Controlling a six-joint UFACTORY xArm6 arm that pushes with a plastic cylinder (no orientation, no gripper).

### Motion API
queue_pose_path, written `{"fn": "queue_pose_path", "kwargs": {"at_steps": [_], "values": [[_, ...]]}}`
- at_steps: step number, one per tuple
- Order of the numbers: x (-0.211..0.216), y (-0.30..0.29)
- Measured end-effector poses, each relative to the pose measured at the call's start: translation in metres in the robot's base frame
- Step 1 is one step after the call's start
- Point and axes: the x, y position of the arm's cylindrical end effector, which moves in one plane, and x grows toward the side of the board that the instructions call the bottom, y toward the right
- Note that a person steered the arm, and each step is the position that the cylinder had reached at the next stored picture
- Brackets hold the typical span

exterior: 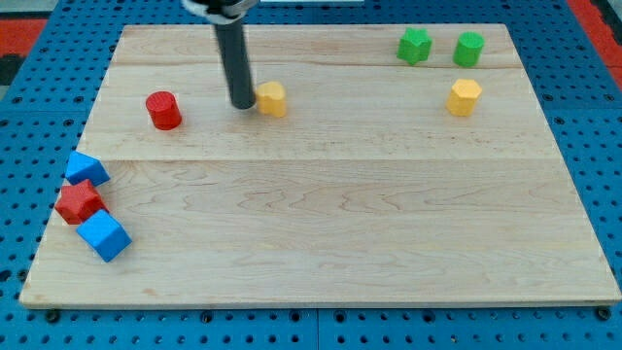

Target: Move the yellow heart closer to the yellow hexagon

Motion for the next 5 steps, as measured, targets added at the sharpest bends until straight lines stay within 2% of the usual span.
{"fn": "queue_pose_path", "kwargs": {"at_steps": [2,3,4,5], "values": [[-0.007,0.156],[0.011,0.091],[0.035,0.101],[0.022,0.166]]}}
